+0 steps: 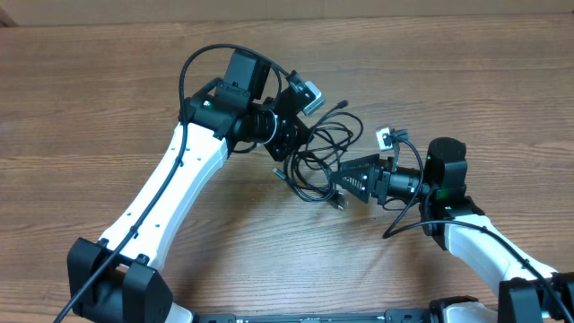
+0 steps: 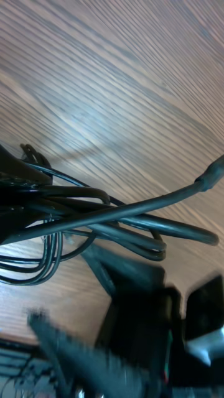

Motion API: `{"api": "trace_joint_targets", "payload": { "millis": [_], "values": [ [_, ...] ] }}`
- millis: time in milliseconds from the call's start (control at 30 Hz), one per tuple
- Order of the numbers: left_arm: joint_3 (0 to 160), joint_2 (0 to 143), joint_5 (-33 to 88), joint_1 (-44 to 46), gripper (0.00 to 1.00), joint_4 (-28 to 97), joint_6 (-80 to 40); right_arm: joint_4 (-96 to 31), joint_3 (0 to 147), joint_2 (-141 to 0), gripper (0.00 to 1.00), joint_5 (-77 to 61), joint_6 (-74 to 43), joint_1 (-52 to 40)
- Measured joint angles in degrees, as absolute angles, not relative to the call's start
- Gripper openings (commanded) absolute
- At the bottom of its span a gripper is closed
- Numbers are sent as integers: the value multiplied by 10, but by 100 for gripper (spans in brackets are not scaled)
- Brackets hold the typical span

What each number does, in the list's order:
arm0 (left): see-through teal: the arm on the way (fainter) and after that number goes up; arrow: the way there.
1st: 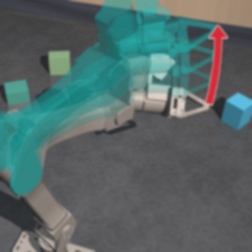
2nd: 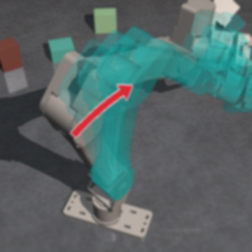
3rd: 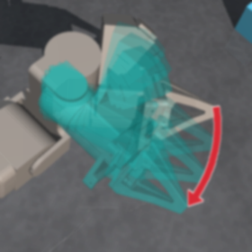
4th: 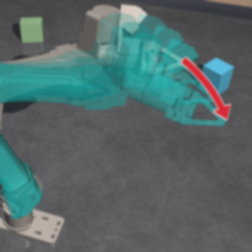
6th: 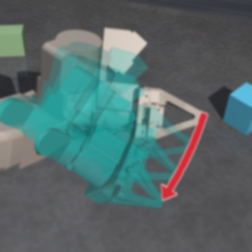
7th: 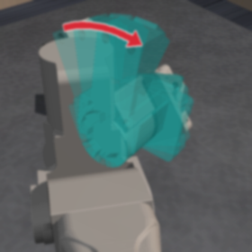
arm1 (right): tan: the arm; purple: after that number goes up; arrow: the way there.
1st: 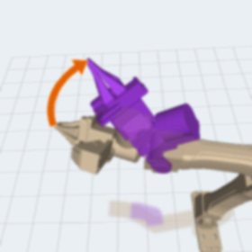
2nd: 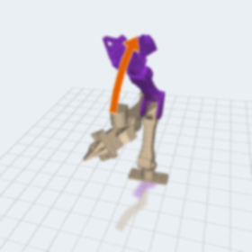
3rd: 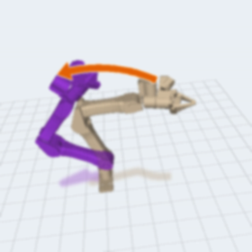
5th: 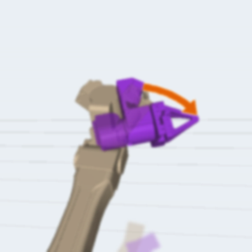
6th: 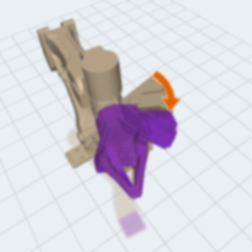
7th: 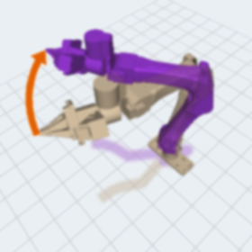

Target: Untangle cables

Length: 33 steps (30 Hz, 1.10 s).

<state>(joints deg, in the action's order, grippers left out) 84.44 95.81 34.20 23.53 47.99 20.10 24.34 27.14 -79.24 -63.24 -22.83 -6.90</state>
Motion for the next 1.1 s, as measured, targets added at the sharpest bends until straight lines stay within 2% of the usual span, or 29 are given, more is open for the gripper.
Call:
{"api": "trace_joint_targets", "payload": {
  "millis": [100,233,400,433,467,667,1100],
  "values": [
    [844,958,368,235,4,476,213,230,271,-792,54,-620,-225,-69],
    [844,958,384,235,4,476,217,209,271,-792,51,-603,-224,-69],
    [844,958,399,231,4,480,225,208,271,-792,35,-595,-216,-69],
    [844,958,401,229,4,481,225,208,271,-792,30,-595,-213,-69],
    [844,958,402,227,4,482,225,208,271,-792,20,-594,-208,-69],
    [844,958,404,213,4,485,227,204,271,-792,5,-593,-203,-69],
    [844,958,404,212,4,485,227,203,271,-792,4,-591,-201,-69]
  ]
}}
